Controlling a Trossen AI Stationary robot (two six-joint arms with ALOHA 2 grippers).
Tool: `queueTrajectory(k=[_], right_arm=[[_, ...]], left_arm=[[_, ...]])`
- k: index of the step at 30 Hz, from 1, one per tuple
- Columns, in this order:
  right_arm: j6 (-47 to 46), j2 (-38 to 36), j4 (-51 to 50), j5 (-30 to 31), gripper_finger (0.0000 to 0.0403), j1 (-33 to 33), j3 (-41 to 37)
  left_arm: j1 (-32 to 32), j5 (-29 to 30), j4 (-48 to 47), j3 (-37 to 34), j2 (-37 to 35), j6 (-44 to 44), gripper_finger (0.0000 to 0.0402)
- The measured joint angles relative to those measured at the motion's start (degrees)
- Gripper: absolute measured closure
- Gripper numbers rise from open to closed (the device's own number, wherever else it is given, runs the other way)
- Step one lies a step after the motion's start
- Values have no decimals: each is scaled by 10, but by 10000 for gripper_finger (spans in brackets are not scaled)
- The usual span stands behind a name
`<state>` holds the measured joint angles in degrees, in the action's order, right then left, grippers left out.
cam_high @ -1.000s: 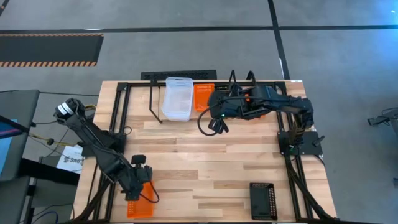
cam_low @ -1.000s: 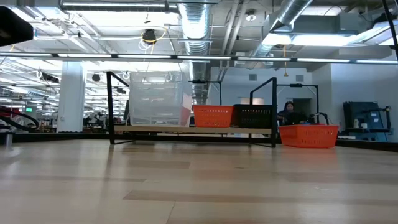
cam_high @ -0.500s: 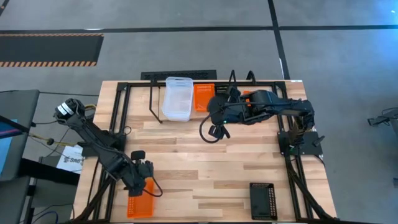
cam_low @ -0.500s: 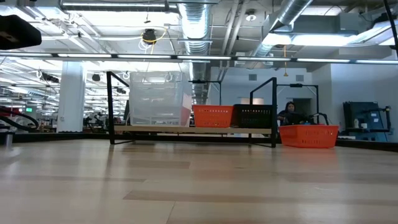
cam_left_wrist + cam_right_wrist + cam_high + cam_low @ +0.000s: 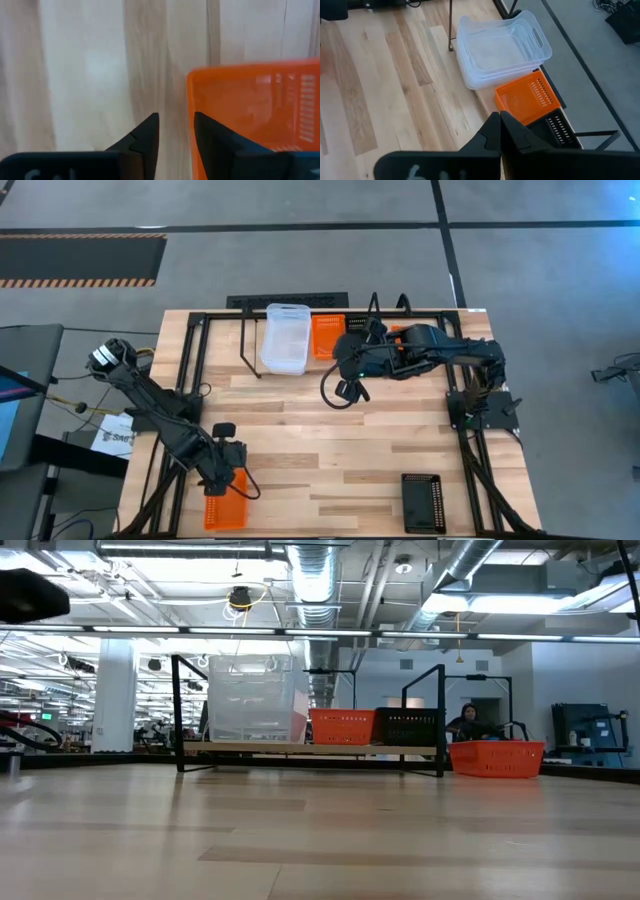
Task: Stack baskets on shelf by color
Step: Stack the bottom orange bin on top of the orange bin on the shelf
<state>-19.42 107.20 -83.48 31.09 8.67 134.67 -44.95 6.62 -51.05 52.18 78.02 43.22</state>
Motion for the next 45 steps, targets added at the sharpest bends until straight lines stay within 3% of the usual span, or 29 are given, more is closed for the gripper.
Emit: queueTrajectory(k=[6,14,21,36,41,45], right_arm=[[0,0,0,0,390,0,0],[0,0,0,0,390,0,0],[0,0,0,0,390,0,0],[1,0,0,0,390,0,0],[0,0,0,0,390,0,0],[0,0,0,0,391,0,0]], left_arm=[[-2,-61,30,-42,0,0,284],[-2,-49,33,-45,0,-52,284],[-2,-87,36,-45,0,-105,284],[4,-110,106,-94,0,-61,284],[17,-108,105,-98,0,-46,313],[32,-120,99,-98,0,-46,373]])
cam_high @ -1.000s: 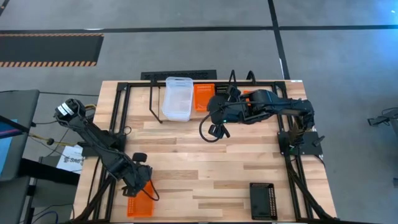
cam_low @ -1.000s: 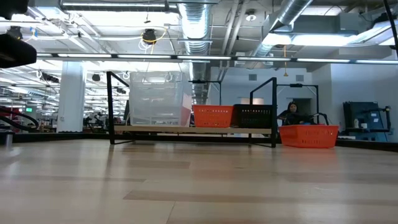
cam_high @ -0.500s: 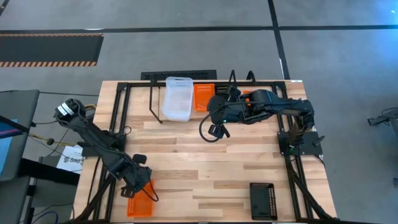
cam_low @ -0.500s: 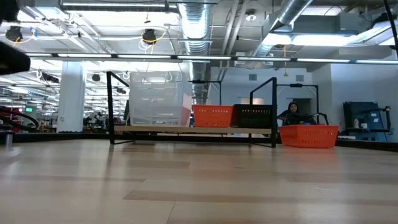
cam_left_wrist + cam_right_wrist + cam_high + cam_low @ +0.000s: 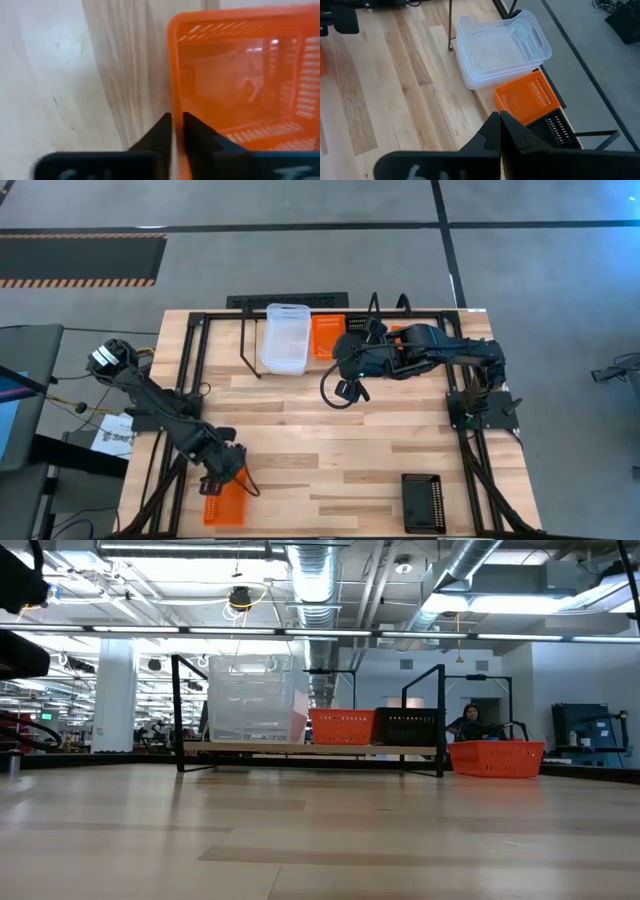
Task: Stack baskets on shelf by color
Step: Stack the bottom orange bin on top of the orange bin on the shelf
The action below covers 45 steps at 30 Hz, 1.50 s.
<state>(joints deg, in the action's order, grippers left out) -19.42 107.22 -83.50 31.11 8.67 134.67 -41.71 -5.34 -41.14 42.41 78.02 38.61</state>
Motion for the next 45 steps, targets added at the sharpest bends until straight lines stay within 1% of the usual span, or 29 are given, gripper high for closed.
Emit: queueTrajectory(k=[2,6,10,14,21,27,31,35,38,41,45], right_arm=[[0,0,0,0,391,0,0],[0,0,0,0,391,-1,0],[0,0,0,0,391,-1,0],[0,0,0,3,391,-1,0],[0,0,-1,3,391,-1,0],[0,0,-6,4,391,-1,0],[-8,0,-22,5,391,-2,0],[-70,0,-65,33,398,-5,0],[-106,0,-55,40,399,-7,-3],[-110,0,-52,48,398,-6,-3],[-109,12,-44,49,399,-13,-4]], left_arm=[[10,-9,1,0,0,8,393],[27,-9,1,0,0,6,399],[59,-8,-3,3,0,-20,400],[100,10,-24,42,0,-76,401],[189,84,-124,168,0,-210,401],[252,157,-198,284,0,-279,401],[282,231,-199,348,0,-306,401],[305,330,-193,405,0,-307,401],[320,386,-194,440,0,-311,401],[337,410,-185,461,-1,-337,401],[365,412,-177,466,0,-360,401]])
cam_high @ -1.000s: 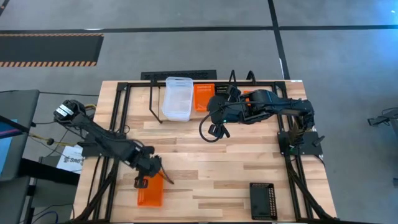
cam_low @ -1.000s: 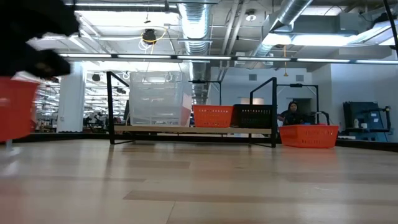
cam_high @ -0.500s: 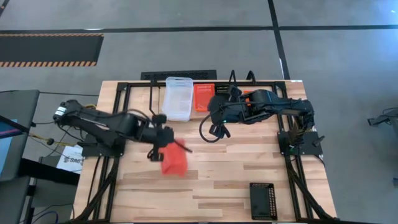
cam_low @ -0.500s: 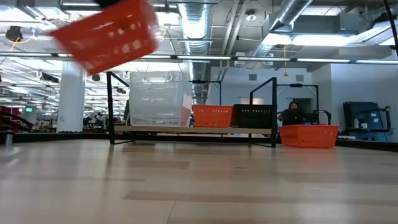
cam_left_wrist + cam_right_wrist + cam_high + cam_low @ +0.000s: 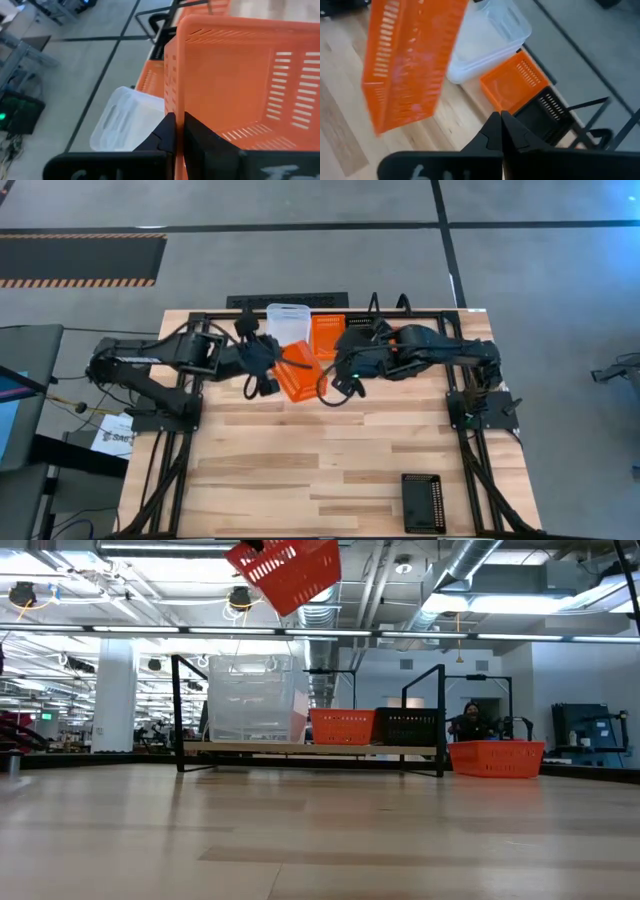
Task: Stack baskets on shelf by color
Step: Stack the bottom orange bin on top of the orange bin on the shelf
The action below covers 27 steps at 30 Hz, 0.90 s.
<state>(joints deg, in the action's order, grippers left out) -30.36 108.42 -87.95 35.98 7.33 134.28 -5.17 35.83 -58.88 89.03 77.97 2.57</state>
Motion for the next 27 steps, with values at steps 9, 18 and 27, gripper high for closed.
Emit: queueTrajectory(k=[9,18,27], right_arm=[[84,26,129,-30,371,-53,0],[152,26,223,-62,355,-72,0],[154,63,229,-61,261,-89,-2]], left_arm=[[81,-5,-2,0,0,-11,401],[141,-13,-1,0,0,-65,401],[176,-55,37,0,0,-101,401]])
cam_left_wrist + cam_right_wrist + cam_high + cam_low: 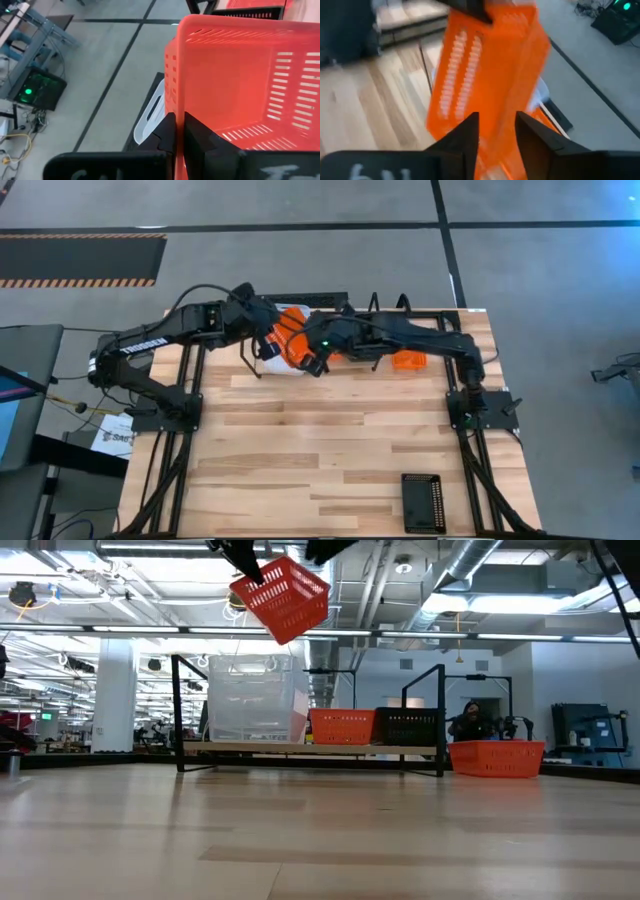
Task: Stack baskets on shelf by color
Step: Stack the bottom orange bin on top of the orange bin on the shelf
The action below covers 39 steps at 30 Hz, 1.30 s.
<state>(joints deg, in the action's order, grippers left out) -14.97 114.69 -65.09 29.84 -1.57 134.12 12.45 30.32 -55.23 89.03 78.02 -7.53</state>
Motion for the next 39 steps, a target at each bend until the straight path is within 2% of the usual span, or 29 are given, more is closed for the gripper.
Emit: queueTrajectory(k=[6,11,14,18,19,23,27,34,37,39], right_arm=[[14,34,22,1,208,-18,2],[40,54,5,0,208,-31,1],[39,57,3,-1,252,-38,2],[38,62,-3,0,369,-40,1],[39,62,-4,3,384,-40,1],[32,60,-1,6,395,-46,1],[28,56,3,2,398,-46,3],[33,60,-17,-9,400,-45,1],[32,59,-14,-6,400,-46,2],[32,61,-16,-6,400,-46,2]], left_arm=[[8,-7,-4,0,0,-3,401],[8,-16,-10,0,0,-2,401],[8,-15,-7,0,0,-2,401],[7,-17,-5,0,0,2,401],[7,-17,-5,0,0,2,401],[1,-36,-8,19,0,-10,383],[-21,-51,-15,70,1,-26,346],[-69,-61,-26,226,0,-34,291],[-87,-60,-58,290,-1,-22,283],[-99,-61,-125,319,-7,14,282]])
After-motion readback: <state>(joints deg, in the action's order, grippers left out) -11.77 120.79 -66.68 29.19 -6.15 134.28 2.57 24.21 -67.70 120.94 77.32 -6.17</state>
